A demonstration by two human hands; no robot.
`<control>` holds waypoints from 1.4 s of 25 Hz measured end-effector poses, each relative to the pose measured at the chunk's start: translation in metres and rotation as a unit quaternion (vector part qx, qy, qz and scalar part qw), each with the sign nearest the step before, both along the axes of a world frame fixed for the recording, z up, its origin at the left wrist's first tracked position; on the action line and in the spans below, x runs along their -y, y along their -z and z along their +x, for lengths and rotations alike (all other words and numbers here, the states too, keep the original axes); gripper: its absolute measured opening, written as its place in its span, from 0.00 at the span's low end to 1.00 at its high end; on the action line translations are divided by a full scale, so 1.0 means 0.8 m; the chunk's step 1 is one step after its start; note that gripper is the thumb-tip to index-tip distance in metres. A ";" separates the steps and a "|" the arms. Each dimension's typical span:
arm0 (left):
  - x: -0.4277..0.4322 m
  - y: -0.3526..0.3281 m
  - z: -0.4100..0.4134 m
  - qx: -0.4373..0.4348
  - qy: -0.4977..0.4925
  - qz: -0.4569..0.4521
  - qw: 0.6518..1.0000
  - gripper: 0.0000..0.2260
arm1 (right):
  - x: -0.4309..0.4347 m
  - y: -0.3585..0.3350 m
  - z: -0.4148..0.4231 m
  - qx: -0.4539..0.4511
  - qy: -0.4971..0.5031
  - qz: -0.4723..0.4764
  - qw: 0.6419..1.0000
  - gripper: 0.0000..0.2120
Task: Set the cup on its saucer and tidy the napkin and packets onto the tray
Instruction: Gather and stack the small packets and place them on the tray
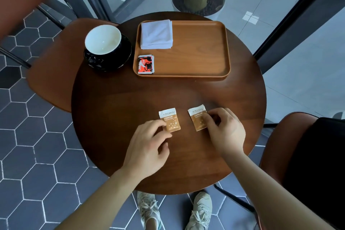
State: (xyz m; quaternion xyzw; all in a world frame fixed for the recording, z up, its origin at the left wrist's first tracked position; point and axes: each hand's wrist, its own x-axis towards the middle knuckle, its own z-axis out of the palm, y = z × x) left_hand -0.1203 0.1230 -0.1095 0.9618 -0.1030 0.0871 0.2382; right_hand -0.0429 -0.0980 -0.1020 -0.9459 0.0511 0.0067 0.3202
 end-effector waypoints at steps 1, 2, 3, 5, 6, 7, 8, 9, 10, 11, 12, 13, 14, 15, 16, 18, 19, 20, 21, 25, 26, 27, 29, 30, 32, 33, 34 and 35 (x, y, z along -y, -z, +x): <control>-0.003 0.003 -0.005 0.003 -0.010 -0.003 1.000 0.09 | -0.002 -0.002 0.001 -0.005 0.007 0.000 1.000 0.09; -0.004 0.004 -0.004 0.004 -0.032 -0.001 0.999 0.10 | -0.004 -0.004 0.001 -0.009 0.012 -0.002 1.000 0.10; -0.003 0.004 -0.001 0.002 -0.054 0.006 0.999 0.11 | -0.006 -0.005 0.002 -0.012 0.015 -0.009 1.000 0.11; 0.003 0.005 0.009 -0.004 -0.075 0.030 0.997 0.12 | -0.011 -0.006 0.000 -0.012 0.009 -0.029 0.999 0.12; 0.006 0.005 0.012 -0.006 -0.076 0.042 0.996 0.12 | -0.013 -0.006 -0.001 -0.012 0.004 -0.037 0.999 0.12; 0.007 0.006 0.013 -0.007 -0.074 0.054 0.996 0.12 | -0.016 -0.005 -0.002 -0.013 0.002 -0.041 0.999 0.12; 0.008 0.007 0.015 -0.007 -0.071 0.065 0.995 0.12 | -0.017 -0.005 -0.002 -0.014 0.002 -0.043 0.999 0.13; 0.007 0.006 0.017 -0.007 -0.066 0.073 0.995 0.13 | -0.018 -0.005 -0.002 -0.013 0.004 -0.044 0.999 0.13; 0.007 0.006 0.019 -0.008 -0.060 0.076 0.995 0.13 | -0.018 -0.006 -0.002 -0.012 0.008 -0.046 0.999 0.13; 0.005 0.005 0.021 -0.009 -0.051 0.077 0.996 0.13 | -0.019 -0.006 -0.002 -0.014 0.012 -0.044 0.999 0.13; 0.003 0.005 0.023 -0.011 -0.042 0.079 0.996 0.12 | -0.019 -0.007 -0.002 -0.019 0.016 -0.034 0.999 0.12; 0.001 0.005 0.024 -0.013 -0.035 0.078 0.996 0.12 | -0.019 -0.008 -0.001 -0.027 0.019 -0.016 0.999 0.11; -0.002 0.006 0.024 -0.016 -0.032 0.074 0.997 0.13 | -0.020 -0.009 0.000 -0.040 0.020 0.007 0.999 0.10; -0.005 0.007 0.023 -0.016 -0.032 0.068 0.997 0.13 | -0.020 -0.011 0.003 -0.054 0.022 0.033 0.998 0.09; -0.007 0.010 0.021 -0.014 -0.035 0.061 0.997 0.14 | -0.019 -0.012 0.005 -0.068 0.027 0.057 0.996 0.08; -0.007 0.015 0.016 -0.004 -0.040 0.052 0.998 0.14 | -0.019 -0.015 0.010 -0.091 0.048 0.106 0.989 0.06; -0.006 0.017 0.014 0.002 -0.041 0.048 0.998 0.15 | -0.020 -0.017 0.012 -0.101 0.062 0.139 0.983 0.06; -0.005 0.019 0.013 0.009 -0.043 0.043 0.998 0.15 | -0.023 -0.018 0.013 -0.112 0.075 0.175 0.975 0.06; -0.004 0.019 0.012 0.015 -0.049 0.035 0.998 0.15 | -0.029 -0.020 0.014 -0.123 0.079 0.204 0.968 0.07; -0.006 0.019 0.011 0.028 -0.077 0.020 0.996 0.12 | -0.060 -0.025 0.006 -0.150 0.050 0.200 0.967 0.06; -0.006 0.019 0.011 0.030 -0.075 0.021 0.997 0.12 | -0.063 -0.024 0.003 -0.148 0.039 0.168 0.974 0.06; -0.005 0.020 0.012 0.032 -0.073 0.017 0.997 0.11 | -0.063 -0.025 0.002 -0.145 0.028 0.130 0.980 0.05; -0.005 0.021 0.013 0.035 -0.085 0.001 0.996 0.11 | -0.061 -0.027 0.003 -0.142 0.021 0.086 0.986 0.04; -0.005 0.021 0.013 0.035 -0.106 -0.003 0.994 0.11 | -0.061 -0.029 0.004 -0.144 0.020 0.076 0.986 0.05; -0.003 0.019 0.011 0.027 -0.172 -0.004 0.985 0.12 | -0.067 -0.032 0.006 -0.140 0.004 0.044 0.989 0.08; -0.001 0.017 0.010 0.021 -0.196 -0.003 0.980 0.13 | -0.072 -0.032 0.007 -0.137 -0.009 0.026 0.990 0.09; 0.002 0.015 0.009 0.014 -0.205 0.001 0.979 0.13 | -0.079 -0.030 0.008 -0.134 -0.022 0.014 0.991 0.09; 0.005 0.014 0.007 0.007 -0.202 0.007 0.979 0.13 | -0.084 -0.029 0.008 -0.131 -0.034 0.006 0.991 0.10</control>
